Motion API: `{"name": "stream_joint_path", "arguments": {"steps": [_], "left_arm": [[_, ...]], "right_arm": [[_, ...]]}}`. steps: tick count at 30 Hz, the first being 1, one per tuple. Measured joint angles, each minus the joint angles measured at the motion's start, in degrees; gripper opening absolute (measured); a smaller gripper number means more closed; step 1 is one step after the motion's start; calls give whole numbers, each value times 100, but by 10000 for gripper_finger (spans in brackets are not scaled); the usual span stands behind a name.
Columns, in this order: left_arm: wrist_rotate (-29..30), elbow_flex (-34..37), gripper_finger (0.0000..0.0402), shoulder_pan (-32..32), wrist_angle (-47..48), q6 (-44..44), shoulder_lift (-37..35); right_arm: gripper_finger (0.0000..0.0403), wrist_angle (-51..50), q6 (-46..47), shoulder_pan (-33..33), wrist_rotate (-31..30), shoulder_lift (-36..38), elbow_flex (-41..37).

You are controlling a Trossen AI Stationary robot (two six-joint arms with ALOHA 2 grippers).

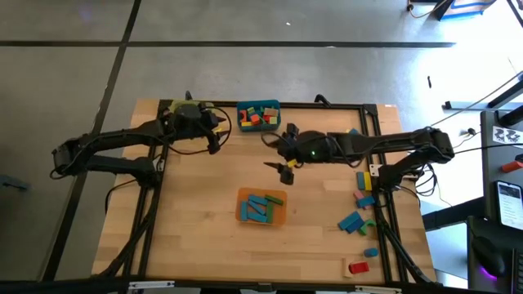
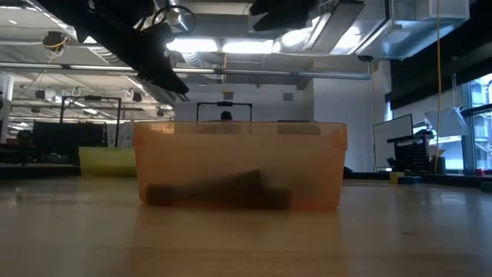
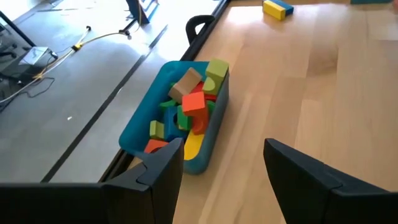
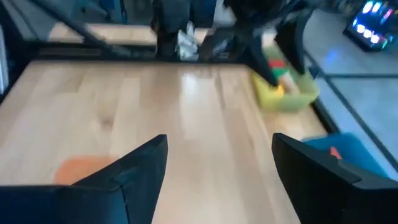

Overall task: Sort blocks by size
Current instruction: Put the blue cylindrical block into the yellow bin

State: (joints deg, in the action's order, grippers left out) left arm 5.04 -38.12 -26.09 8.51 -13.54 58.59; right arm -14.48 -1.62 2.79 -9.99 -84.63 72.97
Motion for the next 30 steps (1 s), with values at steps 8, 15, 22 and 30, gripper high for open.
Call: {"name": "stream_joint_path", "arguments": {"steps": [8, 15, 22, 30], "left_arm": [[2, 1, 205, -2, -10, 70, 0], [2, 1, 205, -2, -2, 199, 0], [2, 1, 205, -2, 2, 225, 0], [2, 2, 205, -2, 23, 225, 0]], "right_arm": [[286, -1107, 929, 721, -450, 315, 22], [286, -2190, 2273, 1174, -440, 386, 31], [286, -3302, 3570, 1383, -179, 384, 31], [286, -4129, 4937, 1385, 620, 382, 31]]}}
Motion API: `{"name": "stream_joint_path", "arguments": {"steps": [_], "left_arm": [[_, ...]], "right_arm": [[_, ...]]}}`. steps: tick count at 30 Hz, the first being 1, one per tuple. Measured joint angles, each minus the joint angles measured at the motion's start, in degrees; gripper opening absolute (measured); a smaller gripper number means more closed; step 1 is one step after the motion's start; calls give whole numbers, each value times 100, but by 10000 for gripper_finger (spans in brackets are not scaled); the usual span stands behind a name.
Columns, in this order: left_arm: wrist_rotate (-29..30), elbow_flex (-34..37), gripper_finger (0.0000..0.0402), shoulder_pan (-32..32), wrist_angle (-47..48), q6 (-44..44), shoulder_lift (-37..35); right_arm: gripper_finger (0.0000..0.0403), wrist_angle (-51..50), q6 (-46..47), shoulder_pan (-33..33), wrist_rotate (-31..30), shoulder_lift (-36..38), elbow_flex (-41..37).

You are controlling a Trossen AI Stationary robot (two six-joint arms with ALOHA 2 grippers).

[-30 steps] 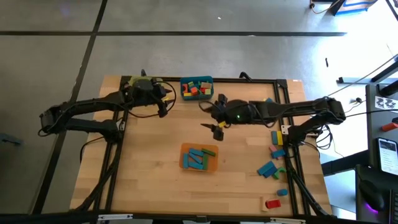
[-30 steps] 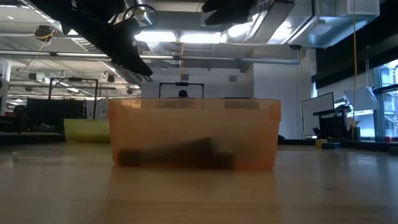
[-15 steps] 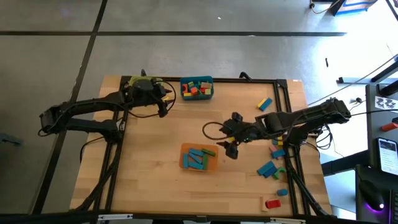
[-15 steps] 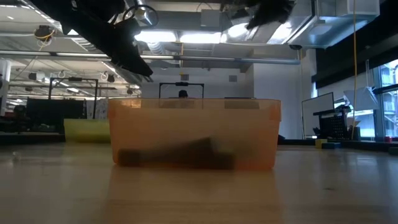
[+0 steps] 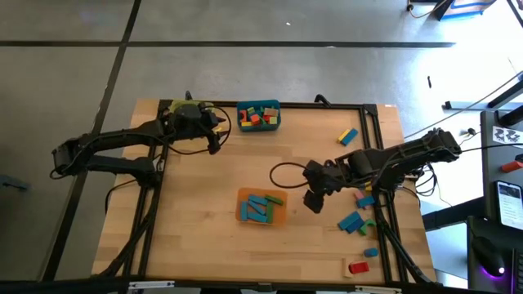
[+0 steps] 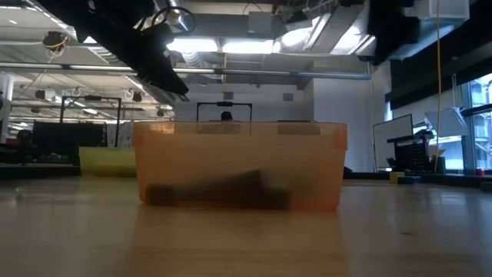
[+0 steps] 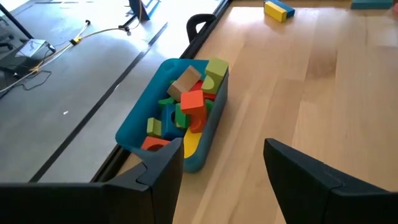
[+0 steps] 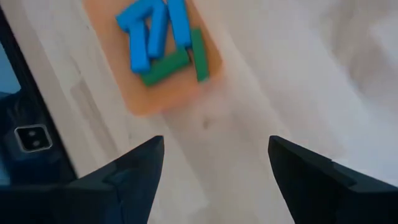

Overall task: Sort blocks by size
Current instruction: Put the blue cylindrical block into the yellow bin

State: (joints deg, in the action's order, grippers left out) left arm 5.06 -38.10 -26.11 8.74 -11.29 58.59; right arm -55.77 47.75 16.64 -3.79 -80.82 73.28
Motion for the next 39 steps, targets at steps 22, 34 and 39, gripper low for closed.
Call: {"name": "stream_joint_path", "arguments": {"steps": [22, 34, 39], "left_arm": [[0, 1, 205, -2, 443, -72, 0], [2, -1, 205, -2, 441, -70, 0], [2, 0, 205, -1, 439, -51, 0]], "right_arm": [[286, -385, 4801, 1944, 1855, -88, -525], [286, -627, 4670, 3241, 2046, -963, -527], [286, -630, 4317, 3626, 2256, -1302, -527]]}}
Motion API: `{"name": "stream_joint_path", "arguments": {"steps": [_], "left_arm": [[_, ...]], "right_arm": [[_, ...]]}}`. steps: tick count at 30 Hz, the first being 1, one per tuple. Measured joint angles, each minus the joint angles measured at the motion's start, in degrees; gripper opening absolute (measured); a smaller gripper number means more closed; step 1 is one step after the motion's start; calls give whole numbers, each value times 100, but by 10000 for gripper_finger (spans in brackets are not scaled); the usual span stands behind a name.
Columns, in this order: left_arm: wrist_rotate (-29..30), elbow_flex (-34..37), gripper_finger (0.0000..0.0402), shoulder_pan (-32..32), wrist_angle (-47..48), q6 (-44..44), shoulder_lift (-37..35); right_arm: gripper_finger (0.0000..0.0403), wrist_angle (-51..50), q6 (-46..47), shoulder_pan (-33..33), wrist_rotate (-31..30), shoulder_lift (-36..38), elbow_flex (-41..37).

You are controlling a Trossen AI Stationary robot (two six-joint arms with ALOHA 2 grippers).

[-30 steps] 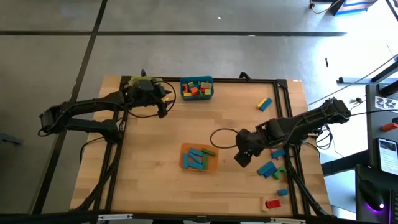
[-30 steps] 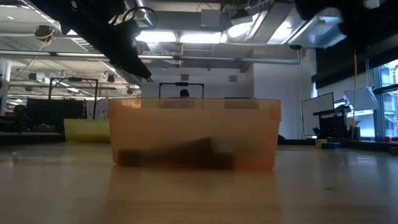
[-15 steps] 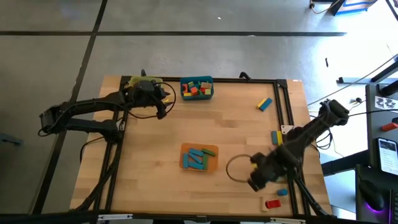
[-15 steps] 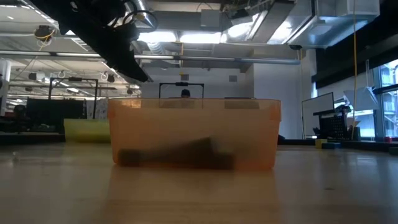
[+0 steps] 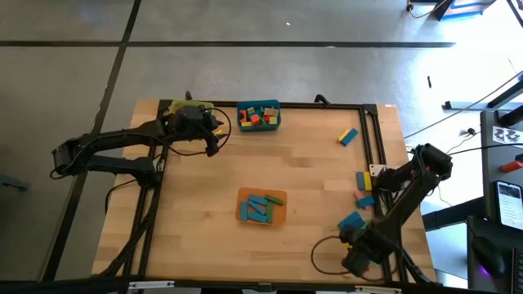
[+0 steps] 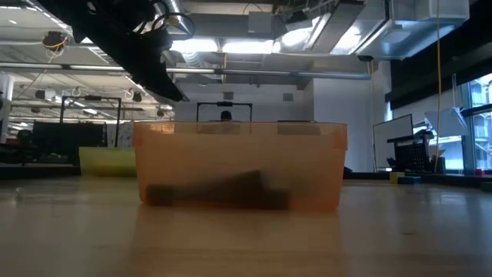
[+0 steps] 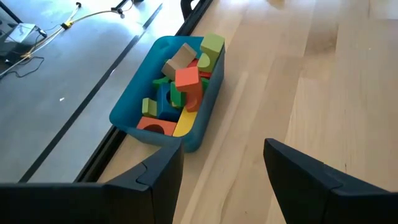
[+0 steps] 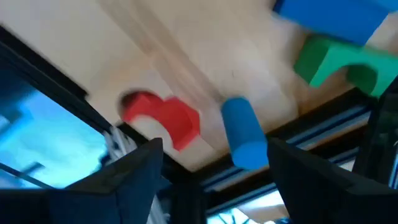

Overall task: Sort blocks by size
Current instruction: Put the blue cylindrical block into the yellow bin

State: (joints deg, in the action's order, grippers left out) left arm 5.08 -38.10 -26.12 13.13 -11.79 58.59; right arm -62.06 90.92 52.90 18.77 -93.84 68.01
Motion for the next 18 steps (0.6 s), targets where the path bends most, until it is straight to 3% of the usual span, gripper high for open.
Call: {"name": "stream_joint_path", "arguments": {"steps": [18], "left_arm": [[0, 0, 205, -1, -2, -17, 0]], "right_arm": [[286, -146, -466, 779, -165, -651, -2]]}}
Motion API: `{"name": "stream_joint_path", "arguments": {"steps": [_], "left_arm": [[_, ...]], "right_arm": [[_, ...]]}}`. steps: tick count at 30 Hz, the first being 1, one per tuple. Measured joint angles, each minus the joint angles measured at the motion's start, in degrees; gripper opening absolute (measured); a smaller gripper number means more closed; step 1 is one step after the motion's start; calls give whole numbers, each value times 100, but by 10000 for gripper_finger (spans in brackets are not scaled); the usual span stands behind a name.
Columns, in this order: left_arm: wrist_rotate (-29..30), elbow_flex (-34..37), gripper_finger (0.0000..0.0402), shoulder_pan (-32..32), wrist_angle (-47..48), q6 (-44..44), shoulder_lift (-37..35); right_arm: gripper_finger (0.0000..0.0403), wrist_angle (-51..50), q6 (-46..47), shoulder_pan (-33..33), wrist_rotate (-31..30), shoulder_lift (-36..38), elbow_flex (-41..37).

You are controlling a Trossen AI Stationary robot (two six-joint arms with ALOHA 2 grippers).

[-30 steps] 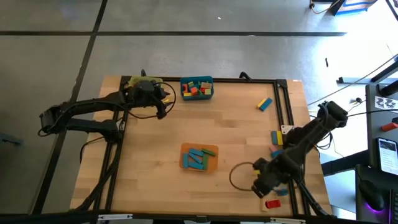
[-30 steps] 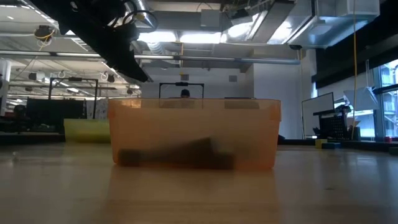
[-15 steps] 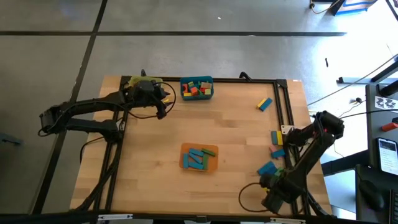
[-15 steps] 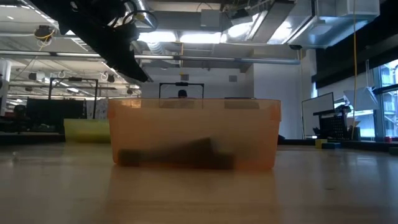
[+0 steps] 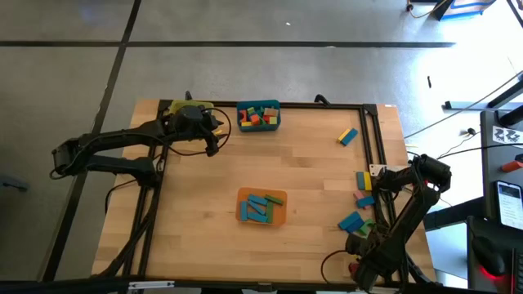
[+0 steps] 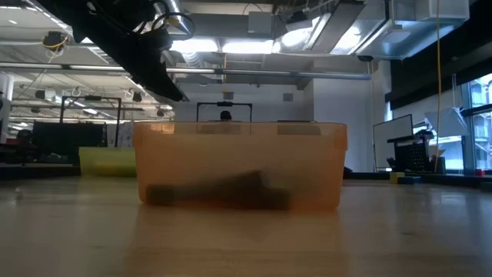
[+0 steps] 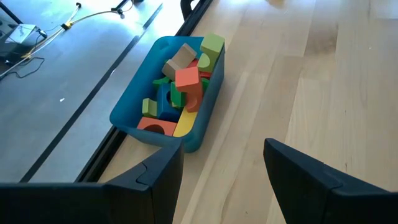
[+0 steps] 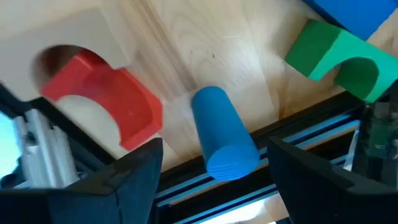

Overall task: Sort blocks by size
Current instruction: Put the blue cylindrical block into the yellow bin

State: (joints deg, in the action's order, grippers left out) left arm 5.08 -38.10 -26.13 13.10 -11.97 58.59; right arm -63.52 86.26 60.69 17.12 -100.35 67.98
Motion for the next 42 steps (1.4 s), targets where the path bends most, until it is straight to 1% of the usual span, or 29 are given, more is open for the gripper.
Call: {"name": "stream_joint_path", "arguments": {"steps": [9, 12, 15, 23, 27, 30, 32, 36, 39, 42], "left_arm": [[0, 1, 205, 0, -4, -4, 0], [1, 0, 205, 0, -8, -91, 0], [2, -1, 205, 0, -9, -151, 0], [1, 0, 205, 0, -9, -153, 0], [0, -1, 205, 0, -9, -153, 0], [0, 0, 205, 0, -9, -153, 0], [1, 1, 205, 0, -9, -153, 0], [1, 0, 205, 0, -28, -153, 0], [2, -1, 205, 0, -26, -153, 0], [2, -1, 205, 0, -26, -153, 0]], "right_arm": [[286, 96, 31, 85, -5, -49, -302], [276, 155, 46, 85, 6, -49, -396], [251, 245, 52, 85, 16, -49, -426], [163, 253, 49, 85, 39, -49, -426], [136, 249, 45, 82, 72, -47, -426], [132, 212, 29, 78, 238, -47, -426], [137, 192, 26, 50, 341, -47, -409], [144, 10, -15, -171, 357, -47, -315], [137, -166, -404, -443, 348, 27, -182], [133, -579, -758, -735, 313, 184, 33]]}}
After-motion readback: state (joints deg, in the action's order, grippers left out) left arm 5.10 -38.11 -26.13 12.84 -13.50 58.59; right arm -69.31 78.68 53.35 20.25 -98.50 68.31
